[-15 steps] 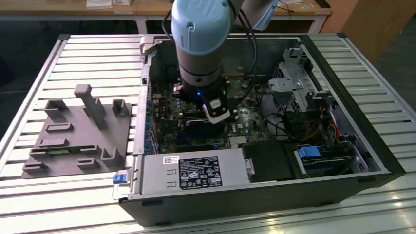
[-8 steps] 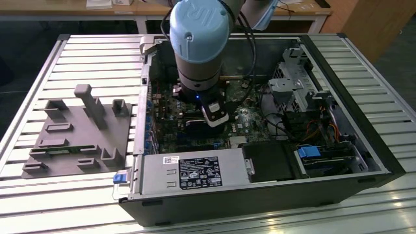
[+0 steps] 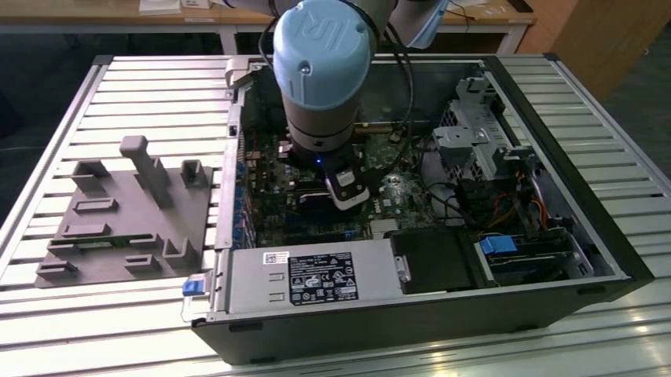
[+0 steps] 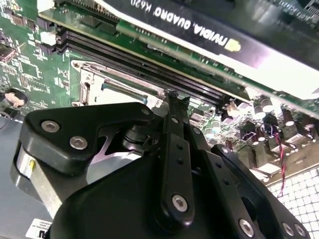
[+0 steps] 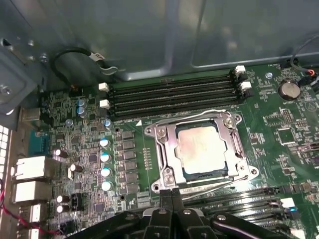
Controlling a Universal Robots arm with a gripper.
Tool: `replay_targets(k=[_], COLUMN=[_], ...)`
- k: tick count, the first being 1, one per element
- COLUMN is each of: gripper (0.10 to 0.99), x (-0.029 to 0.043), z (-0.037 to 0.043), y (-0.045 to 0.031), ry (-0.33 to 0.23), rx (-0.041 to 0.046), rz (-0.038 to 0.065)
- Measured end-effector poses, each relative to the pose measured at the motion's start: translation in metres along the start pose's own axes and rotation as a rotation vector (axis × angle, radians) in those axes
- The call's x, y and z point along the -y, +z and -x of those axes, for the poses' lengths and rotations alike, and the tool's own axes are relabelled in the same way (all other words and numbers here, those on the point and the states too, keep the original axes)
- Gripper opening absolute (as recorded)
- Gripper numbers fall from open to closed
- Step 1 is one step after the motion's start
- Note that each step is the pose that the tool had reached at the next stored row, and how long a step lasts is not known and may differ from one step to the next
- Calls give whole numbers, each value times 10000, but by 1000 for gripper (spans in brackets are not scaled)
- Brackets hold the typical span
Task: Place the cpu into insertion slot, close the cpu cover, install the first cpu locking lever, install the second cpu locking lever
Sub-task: 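Install the second cpu locking lever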
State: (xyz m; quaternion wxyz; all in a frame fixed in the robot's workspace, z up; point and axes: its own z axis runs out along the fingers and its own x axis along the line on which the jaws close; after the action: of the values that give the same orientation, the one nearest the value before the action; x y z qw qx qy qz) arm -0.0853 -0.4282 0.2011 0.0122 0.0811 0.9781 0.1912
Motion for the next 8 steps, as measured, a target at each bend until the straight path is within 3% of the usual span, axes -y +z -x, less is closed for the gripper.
replay_targets(k=[4,8], gripper=[106,106], x=[31,52], z=[2,-21], y=[-5,31], ry=[1,1], rx=[-1,-4], rz=[24,159])
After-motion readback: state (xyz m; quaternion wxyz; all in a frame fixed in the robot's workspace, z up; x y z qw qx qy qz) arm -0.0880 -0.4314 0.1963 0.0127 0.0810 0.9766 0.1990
